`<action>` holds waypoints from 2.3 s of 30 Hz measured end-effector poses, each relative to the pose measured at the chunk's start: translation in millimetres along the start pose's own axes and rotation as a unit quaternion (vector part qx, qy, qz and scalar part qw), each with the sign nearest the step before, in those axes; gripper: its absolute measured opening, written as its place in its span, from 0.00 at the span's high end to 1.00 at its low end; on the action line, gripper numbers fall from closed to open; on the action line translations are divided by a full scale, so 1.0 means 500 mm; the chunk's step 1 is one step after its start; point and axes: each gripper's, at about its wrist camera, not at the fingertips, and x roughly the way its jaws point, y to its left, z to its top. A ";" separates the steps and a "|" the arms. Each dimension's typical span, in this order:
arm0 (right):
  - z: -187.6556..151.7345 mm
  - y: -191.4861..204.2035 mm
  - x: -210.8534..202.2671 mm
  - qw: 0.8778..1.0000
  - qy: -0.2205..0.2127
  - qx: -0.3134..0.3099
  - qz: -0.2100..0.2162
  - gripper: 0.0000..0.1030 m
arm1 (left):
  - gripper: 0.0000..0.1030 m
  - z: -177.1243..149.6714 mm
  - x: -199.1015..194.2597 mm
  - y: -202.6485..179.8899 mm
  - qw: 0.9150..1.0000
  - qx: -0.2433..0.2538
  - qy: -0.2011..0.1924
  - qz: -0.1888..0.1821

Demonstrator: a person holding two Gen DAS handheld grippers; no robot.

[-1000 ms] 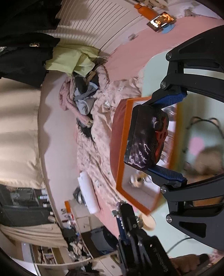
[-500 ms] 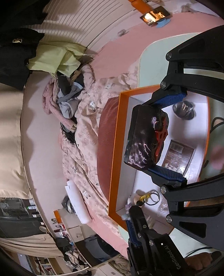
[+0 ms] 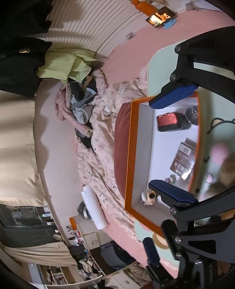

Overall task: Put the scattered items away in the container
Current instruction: 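Move the open left gripper toward the black satin bag and tan plush, then grasp the black lace-trimmed satin bag with the left gripper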

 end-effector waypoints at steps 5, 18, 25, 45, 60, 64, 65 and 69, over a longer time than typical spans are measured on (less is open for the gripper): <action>-0.031 0.010 -0.060 1.000 -0.010 -0.006 0.002 0.22 | 0.17 -0.074 -0.063 -0.015 1.000 0.004 0.009 -0.006; -0.249 0.014 -0.127 0.996 0.088 0.003 0.008 0.20 | 0.12 -0.245 -0.063 -0.024 0.996 -0.002 0.079 0.037; -0.287 0.010 -0.104 0.993 0.113 -0.018 -0.019 0.11 | 0.00 -0.267 -0.055 -0.057 0.993 0.063 0.067 0.078; -0.301 0.004 -0.105 0.996 0.088 -0.027 0.001 0.00 | 0.01 -0.257 -0.069 -0.036 0.996 0.038 0.056 0.059; -0.302 0.009 -0.107 0.996 0.087 -0.027 0.000 0.00 | 0.33 -0.160 0.004 -0.065 0.997 0.027 0.079 -0.002; -0.302 0.009 -0.107 0.996 0.087 -0.027 0.000 0.00 | 0.33 -0.153 0.040 -0.095 0.991 0.061 0.119 -0.024; -0.303 0.009 -0.107 0.996 0.087 -0.027 0.000 0.00 | 0.40 -0.152 0.037 -0.100 0.991 0.065 0.114 -0.033; -0.303 0.010 -0.107 0.996 0.087 -0.026 0.000 0.00 | 0.63 -0.155 0.013 -0.085 0.991 0.049 0.105 -0.066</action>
